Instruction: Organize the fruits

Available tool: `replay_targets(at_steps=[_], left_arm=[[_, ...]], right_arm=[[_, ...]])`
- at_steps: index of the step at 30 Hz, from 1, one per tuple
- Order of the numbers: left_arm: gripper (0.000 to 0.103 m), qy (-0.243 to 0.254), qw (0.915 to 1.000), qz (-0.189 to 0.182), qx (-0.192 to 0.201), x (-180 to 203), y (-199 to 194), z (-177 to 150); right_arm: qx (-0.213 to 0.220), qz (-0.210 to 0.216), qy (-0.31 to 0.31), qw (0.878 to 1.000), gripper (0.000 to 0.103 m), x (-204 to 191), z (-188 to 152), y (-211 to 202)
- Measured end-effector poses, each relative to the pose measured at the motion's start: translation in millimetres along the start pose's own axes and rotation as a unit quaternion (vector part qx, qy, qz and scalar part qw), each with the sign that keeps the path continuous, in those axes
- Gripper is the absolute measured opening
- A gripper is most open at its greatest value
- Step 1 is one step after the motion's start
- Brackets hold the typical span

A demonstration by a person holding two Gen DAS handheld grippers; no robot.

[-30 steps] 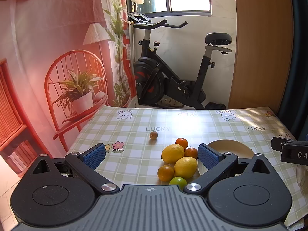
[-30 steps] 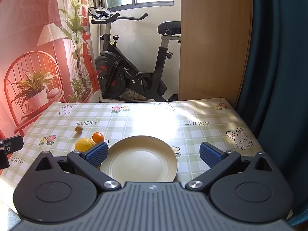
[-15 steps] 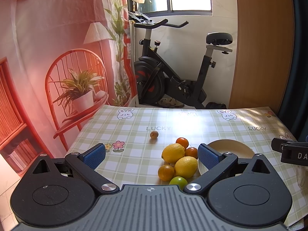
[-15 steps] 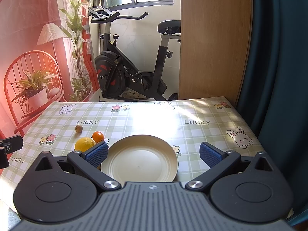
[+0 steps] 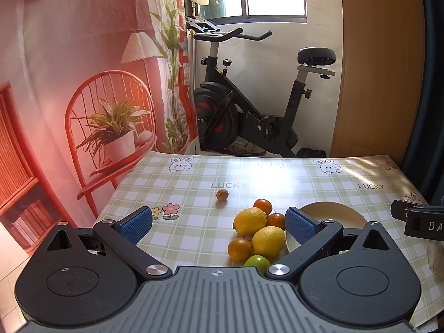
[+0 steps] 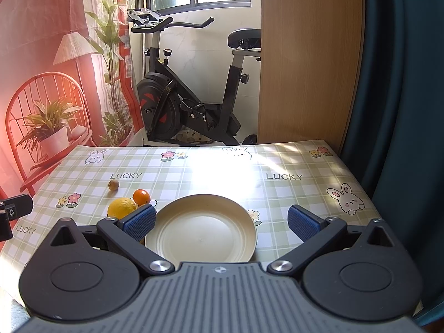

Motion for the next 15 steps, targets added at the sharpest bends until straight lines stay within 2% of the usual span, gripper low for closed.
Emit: replay_targets(at_steps=[15], left_arm=[[0.103, -0.004, 0.9999, -0.012, 0.002, -1.4, 7.1, 5.5]], right_arm=[[-0.005, 0.002, 0.001, 1.000, 0.103, 0.7, -8.7, 3.1]])
Point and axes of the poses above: each gripper's, at about its wrist camera, not at the fingertips, and y roughly the way its jaws point, x to its right, z to its top, the point moved 10 cm from there along y, roughly the way its jaws point, and after that the axes turned 7 degrees about z, right-handed, at the moved point
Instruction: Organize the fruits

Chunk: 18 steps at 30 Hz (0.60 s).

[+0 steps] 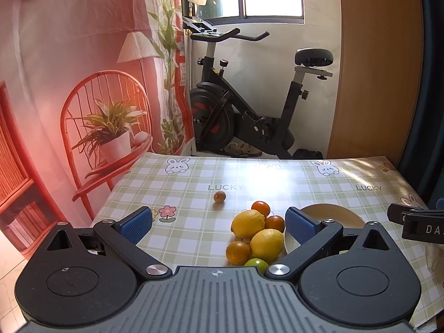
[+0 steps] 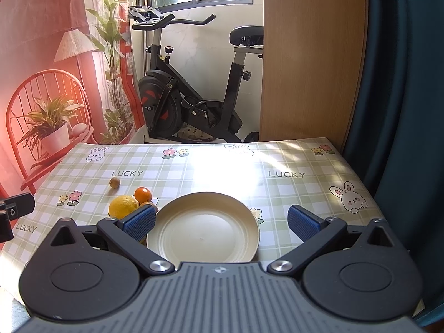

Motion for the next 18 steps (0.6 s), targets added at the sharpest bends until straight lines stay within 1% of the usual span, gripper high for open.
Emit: replay_targets(at_steps=[3, 6, 8, 10, 13, 16, 18], left_arm=[[0.103, -0.006, 0.9998, -0.002, 0.017, -4, 7, 4], [0.103, 0.007, 0.9991, 0.021, 0.036, -8, 18, 5], [0.102, 0.017, 0.9991, 0.029, 0.028, -10, 27, 2], [0.102, 0.019, 0.9994, 0.026, 0.015, -12, 35, -3], [0.098, 0.014, 0.9996, 0.023, 0.003, -19, 45, -11], [0.096, 0.012, 0.9997, 0.021, -0.007, -24, 54, -20], [0.095, 0.010, 0.9998, 0.015, -0.012, -25, 58, -25]], right_arm=[[0.001, 0.005, 0.004, 1.000, 0.103, -1, 0, 5], [0.010, 0.035, -0.017, 0.999, 0.103, -9, 3, 15], [0.010, 0.048, -0.038, 0.998, 0.103, -15, -1, 24], [0.011, 0.064, -0.052, 0.997, 0.103, -21, -5, 36], [0.016, 0.081, -0.053, 0.995, 0.103, -26, -12, 51], [0.023, 0.087, -0.049, 0.995, 0.103, -28, -19, 63], [0.031, 0.107, -0.052, 0.992, 0.103, -32, -22, 70]])
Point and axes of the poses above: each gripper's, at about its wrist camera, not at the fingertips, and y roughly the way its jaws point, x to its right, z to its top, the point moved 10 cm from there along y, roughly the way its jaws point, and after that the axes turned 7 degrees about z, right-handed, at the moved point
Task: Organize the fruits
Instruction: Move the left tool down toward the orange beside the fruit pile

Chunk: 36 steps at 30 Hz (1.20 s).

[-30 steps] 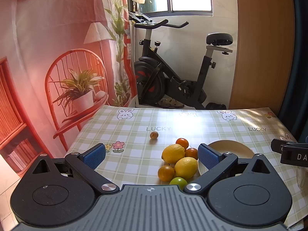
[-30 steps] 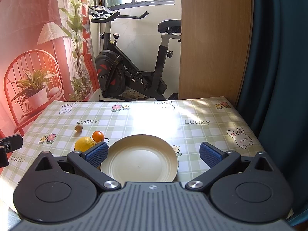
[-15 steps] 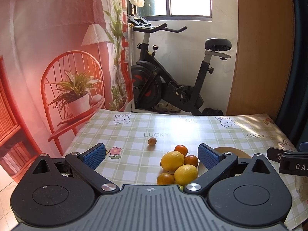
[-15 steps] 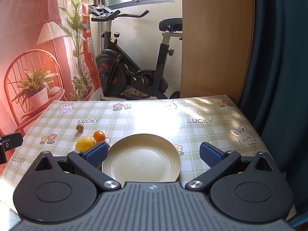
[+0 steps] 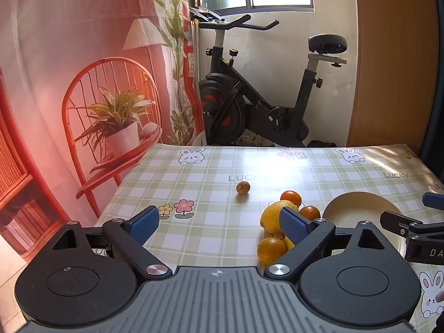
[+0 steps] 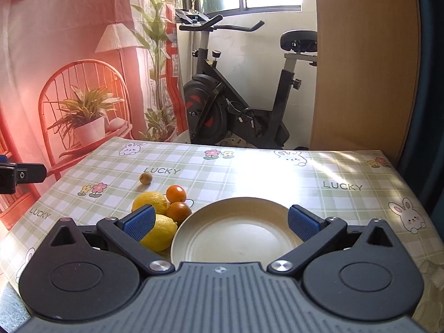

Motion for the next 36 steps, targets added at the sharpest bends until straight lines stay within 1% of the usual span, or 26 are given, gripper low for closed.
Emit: replay_targets(at_steps=[3, 5, 7, 8, 9, 13, 15, 16, 18, 20, 22, 24, 29, 33, 36], left_arm=[[0.093, -0.012, 0.9997, -0.016, -0.009, 0, 9, -7], [0.092, -0.030, 0.9985, -0.045, -0.006, 1, 11, -13], [0.092, -0.050, 0.9953, -0.083, -0.005, 5, 13, -18], [0.092, -0.056, 0.9937, -0.096, -0.010, 7, 13, -21], [0.092, -0.057, 0.9932, -0.100, -0.015, 9, 14, -25], [0.089, -0.033, 0.9960, -0.081, -0.015, 12, 18, -32], [0.089, -0.035, 0.9956, -0.084, -0.023, 13, 19, -36], [0.090, -0.034, 0.9958, -0.079, -0.031, 11, 22, -39], [0.090, -0.045, 0.9957, -0.068, -0.043, 4, 25, -44], [0.090, -0.063, 0.9946, -0.069, -0.045, -1, 26, -45], [0.090, -0.073, 0.9934, -0.081, -0.036, -2, 24, -43], [0.090, -0.071, 0.9929, -0.092, -0.026, 1, 21, -43], [0.090, -0.060, 0.9934, -0.096, -0.019, 7, 20, -49], [0.090, -0.051, 0.9892, -0.136, -0.017, 19, 15, -53], [0.090, -0.032, 0.9882, -0.149, -0.014, 28, 13, -56]], right_arm=[[0.013, 0.031, 0.001, 0.999, 0.103, -10, -4, 7], [0.010, 0.046, -0.003, 0.999, 0.103, -16, -9, 11], [0.002, 0.059, -0.011, 0.998, 0.103, -24, -14, 15], [-0.005, 0.065, -0.011, 0.998, 0.103, -27, -16, 17], [-0.014, 0.072, -0.013, 0.997, 0.103, -29, -19, 19], [-0.042, 0.061, -0.041, 0.996, 0.103, -37, -30, 25], [-0.049, 0.054, -0.043, 0.996, 0.103, -37, -34, 26], [-0.052, 0.052, -0.040, 0.997, 0.102, -36, -35, 27], [-0.056, 0.053, -0.036, 0.996, 0.102, -35, -38, 28], [-0.070, 0.055, -0.033, 0.995, 0.102, -36, -43, 30], [-0.081, 0.065, -0.029, 0.994, 0.102, -38, -48, 30], [-0.086, 0.069, -0.029, 0.994, 0.102, -40, -51, 29], [-0.097, 0.067, -0.016, 0.993, 0.103, -38, -56, 30], [-0.108, 0.059, -0.003, 0.992, 0.103, -33, -62, 32], [-0.121, 0.061, 0.000, 0.991, 0.103, -34, -66, 33]])
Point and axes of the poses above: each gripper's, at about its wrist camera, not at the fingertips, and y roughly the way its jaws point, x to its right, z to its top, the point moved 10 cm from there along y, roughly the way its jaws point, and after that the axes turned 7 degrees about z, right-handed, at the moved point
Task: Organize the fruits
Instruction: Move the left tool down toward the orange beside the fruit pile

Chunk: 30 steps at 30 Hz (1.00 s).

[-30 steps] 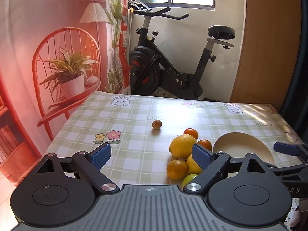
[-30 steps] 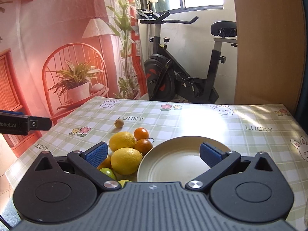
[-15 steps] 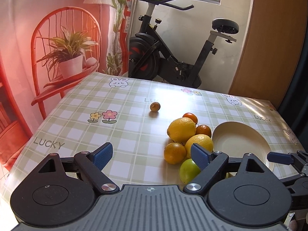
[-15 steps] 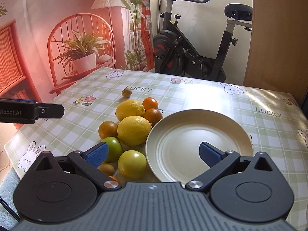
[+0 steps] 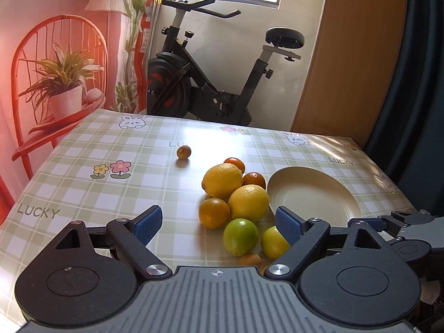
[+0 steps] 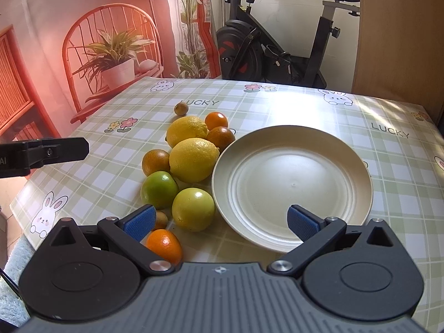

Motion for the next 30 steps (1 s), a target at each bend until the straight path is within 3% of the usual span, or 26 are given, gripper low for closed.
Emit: replay_targets(at_steps=[4, 9, 13, 15, 18, 25, 30], left_arm=[[0.090, 0.013, 0.9997, 0.022, 0.004, 1, 1, -3], [0.090, -0.006, 0.9999, 0.001, -0.014, -4, 3, -6], [0.090, 0.002, 0.9999, 0.007, -0.012, -4, 7, -10], [0.091, 0.008, 0.9998, 0.002, -0.020, -2, 8, -14], [0.097, 0.010, 0.9987, 0.024, -0.044, -5, 13, -20], [0.095, 0.005, 0.9980, 0.017, -0.061, -9, 17, -28], [0.094, 0.002, 0.9953, 0.015, -0.096, -9, 25, -40]], right_arm=[[-0.005, 0.002, -0.014, 1.000, 0.097, -7, -5, 2], [-0.005, 0.007, -0.028, 1.000, 0.094, -13, -8, 2], [-0.002, 0.012, -0.034, 0.999, 0.089, -17, -8, 2], [-0.001, 0.018, -0.034, 0.999, 0.088, -19, -10, 2], [-0.003, 0.028, -0.037, 0.999, 0.084, -24, -14, 1], [-0.011, 0.048, -0.059, 0.997, 0.082, -38, -20, 4], [-0.021, 0.057, -0.076, 0.995, 0.081, -45, -25, 10]])
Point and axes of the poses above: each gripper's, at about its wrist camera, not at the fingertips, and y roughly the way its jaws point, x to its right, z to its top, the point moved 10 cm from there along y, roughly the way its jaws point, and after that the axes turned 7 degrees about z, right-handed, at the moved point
